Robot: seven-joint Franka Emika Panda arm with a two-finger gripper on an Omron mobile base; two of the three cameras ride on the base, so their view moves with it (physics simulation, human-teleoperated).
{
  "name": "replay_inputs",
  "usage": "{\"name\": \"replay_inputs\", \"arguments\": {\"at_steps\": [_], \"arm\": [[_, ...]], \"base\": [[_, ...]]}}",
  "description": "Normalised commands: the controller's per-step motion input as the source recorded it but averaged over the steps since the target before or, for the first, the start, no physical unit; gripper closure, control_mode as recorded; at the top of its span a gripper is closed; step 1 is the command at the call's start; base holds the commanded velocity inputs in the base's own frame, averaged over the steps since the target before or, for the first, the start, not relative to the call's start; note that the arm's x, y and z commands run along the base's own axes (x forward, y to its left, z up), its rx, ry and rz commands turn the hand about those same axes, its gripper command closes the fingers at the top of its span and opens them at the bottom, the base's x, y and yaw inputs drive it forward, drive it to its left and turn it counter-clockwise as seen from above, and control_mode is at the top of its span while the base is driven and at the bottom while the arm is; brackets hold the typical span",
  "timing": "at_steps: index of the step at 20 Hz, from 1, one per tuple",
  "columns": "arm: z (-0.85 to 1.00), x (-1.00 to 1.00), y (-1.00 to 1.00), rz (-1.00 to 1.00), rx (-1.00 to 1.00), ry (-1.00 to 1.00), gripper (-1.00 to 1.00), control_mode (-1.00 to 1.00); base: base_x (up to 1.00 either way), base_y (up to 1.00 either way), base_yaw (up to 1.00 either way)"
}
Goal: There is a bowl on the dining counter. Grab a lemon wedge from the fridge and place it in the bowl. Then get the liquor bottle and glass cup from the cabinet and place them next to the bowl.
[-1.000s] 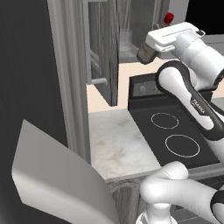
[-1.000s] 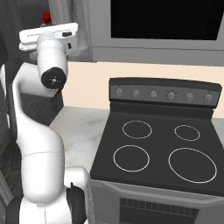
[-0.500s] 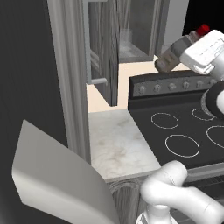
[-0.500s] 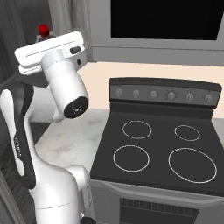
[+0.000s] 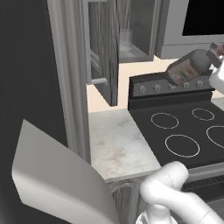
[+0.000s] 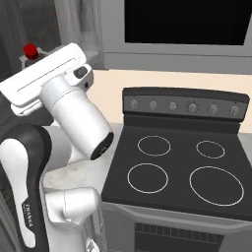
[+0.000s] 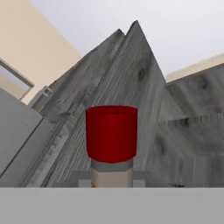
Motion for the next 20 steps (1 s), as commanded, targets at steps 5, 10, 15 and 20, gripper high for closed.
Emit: {"name": "replay_inputs", "arguments": {"at_steps": [5,10,15,20], "arm": [[0.0,-0.29,-0.01,0.08,0.0,-0.05,1.0,1.0],[0.0,0.0,0.0,0.0,0.0,0.0,1.0,1.0],[0.0,0.0,0.0,0.0,0.0,0.0,1.0,1.0],[0.0,0.0,0.0,0.0,0.0,0.0,1.0,1.0]], "base": [[-0.49,-0.05,0.11],[-0.93,0.0,0.2],[-1.0,0.17,0.28],[-0.91,0.15,0.33]]}}
